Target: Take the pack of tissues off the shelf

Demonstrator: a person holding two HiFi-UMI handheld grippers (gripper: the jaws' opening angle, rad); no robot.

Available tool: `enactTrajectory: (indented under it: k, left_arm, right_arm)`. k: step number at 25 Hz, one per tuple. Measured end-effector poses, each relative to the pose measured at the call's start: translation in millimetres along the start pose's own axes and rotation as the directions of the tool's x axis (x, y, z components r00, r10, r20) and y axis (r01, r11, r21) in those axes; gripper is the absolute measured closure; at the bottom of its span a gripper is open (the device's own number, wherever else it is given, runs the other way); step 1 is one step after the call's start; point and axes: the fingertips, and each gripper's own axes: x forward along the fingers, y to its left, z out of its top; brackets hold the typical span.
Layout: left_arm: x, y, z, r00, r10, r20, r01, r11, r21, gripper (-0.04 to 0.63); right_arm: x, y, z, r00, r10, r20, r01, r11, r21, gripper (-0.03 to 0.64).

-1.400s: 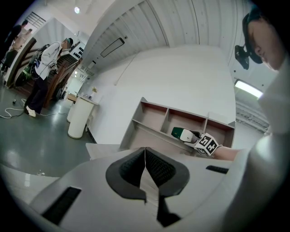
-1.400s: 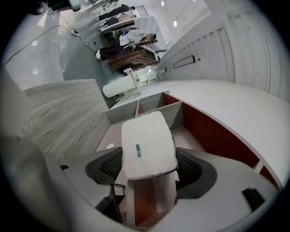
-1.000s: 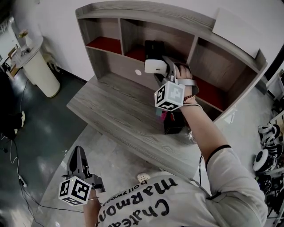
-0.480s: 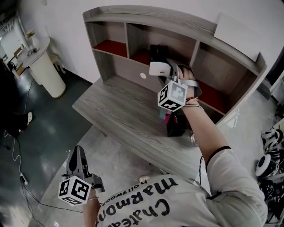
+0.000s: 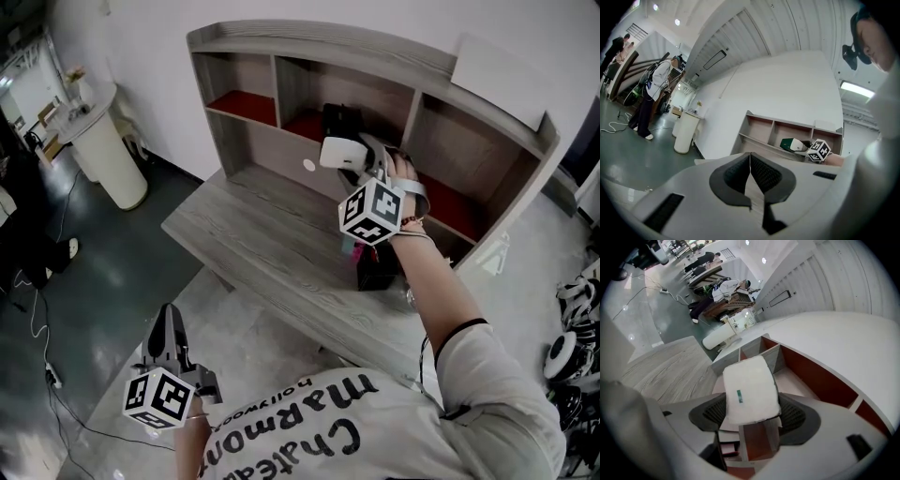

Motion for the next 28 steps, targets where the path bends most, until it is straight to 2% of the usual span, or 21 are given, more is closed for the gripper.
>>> enactTrajectory:
  k: [7, 17, 21, 25, 28]
  left_arm:
    - [-5, -10, 2, 0.999, -0.041, -0.007, 0.04, 0.999, -0.003, 0.577]
    - [-16, -21, 1, 0.998, -0.06, -0.016, 0.06, 0.998, 0.01, 0.577]
    - [-22, -25, 0, 0.998, -0.068, -0.009, 0.068, 0.998, 0.011, 0.577]
    - [-28, -28, -1, 0.997, -0.072, -0.004, 0.072, 0.997, 0.01, 0.577]
    - [-35, -29, -2, 0.997, -0.074, -0.006, 0.074, 0.997, 0.009, 0.577]
  right_arm:
    - [-27, 6, 10, 1.0, -0.018, 0.019, 0.016, 0.993, 0.118, 0.281]
    - [-64, 6, 18, 0.998, -0.023, 0.052, 0.008, 0.962, 0.272, 0.282]
    - [-79, 6, 18, 0.997, -0.028, 0.076, -0.001, 0.932, 0.363, 0.282]
    - [-89, 15, 18, 0.995, 0.014, 0.101, -0.059, 0.887, 0.458, 0.287]
    - [-96, 22, 17, 0.994, 0.018, 0.106, -0.071, 0.855, 0.513, 0.296]
